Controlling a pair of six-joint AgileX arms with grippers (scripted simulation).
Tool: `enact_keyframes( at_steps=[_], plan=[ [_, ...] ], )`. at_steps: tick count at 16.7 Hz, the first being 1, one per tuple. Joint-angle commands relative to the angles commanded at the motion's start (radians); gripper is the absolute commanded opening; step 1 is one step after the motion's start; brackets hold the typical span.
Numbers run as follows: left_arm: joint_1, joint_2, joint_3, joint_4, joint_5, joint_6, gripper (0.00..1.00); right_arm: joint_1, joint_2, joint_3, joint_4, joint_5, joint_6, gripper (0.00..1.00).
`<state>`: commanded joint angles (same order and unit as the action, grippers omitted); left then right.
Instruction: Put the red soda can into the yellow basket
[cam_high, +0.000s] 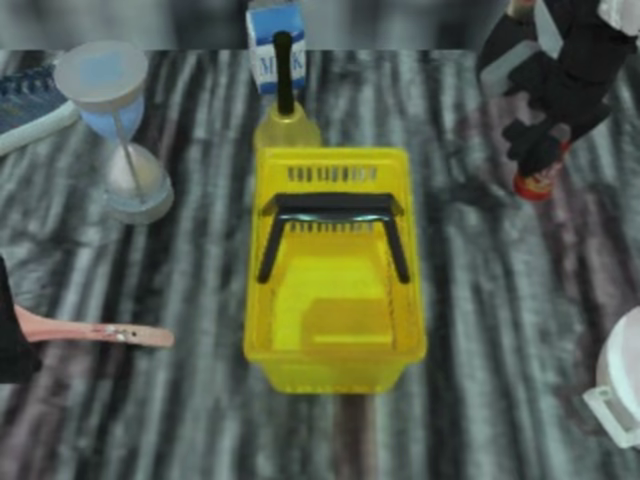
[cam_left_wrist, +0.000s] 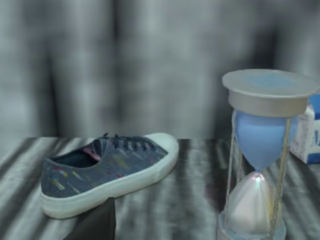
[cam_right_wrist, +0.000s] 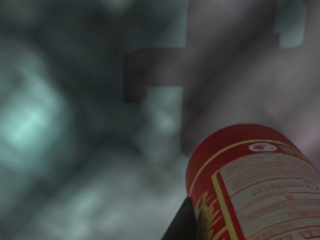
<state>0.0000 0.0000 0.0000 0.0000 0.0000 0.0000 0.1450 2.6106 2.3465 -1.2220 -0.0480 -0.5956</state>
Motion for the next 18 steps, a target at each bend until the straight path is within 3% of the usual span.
enact_keyframes(
  at_steps=[7, 10, 14, 18],
  plan=[
    [0.0, 0.0, 0.0, 0.0, 0.0, 0.0, 1.0, -0.004, -0.001, 0.0, -0.001, 0.0, 0.001, 0.0],
    [0.0, 0.0, 0.0, 0.0, 0.0, 0.0, 1.0, 0.005, -0.014, -0.031, 0.062, -0.038, 0.019, 0.0],
    [0.0, 0.0, 0.0, 0.0, 0.0, 0.0, 1.0, 0.028, -0.062, -0.144, 0.293, -0.164, 0.09, 0.0],
    [0.0, 0.0, 0.0, 0.0, 0.0, 0.0, 1.0, 0.059, -0.136, -0.321, 0.678, -0.352, 0.201, 0.0]
  ],
)
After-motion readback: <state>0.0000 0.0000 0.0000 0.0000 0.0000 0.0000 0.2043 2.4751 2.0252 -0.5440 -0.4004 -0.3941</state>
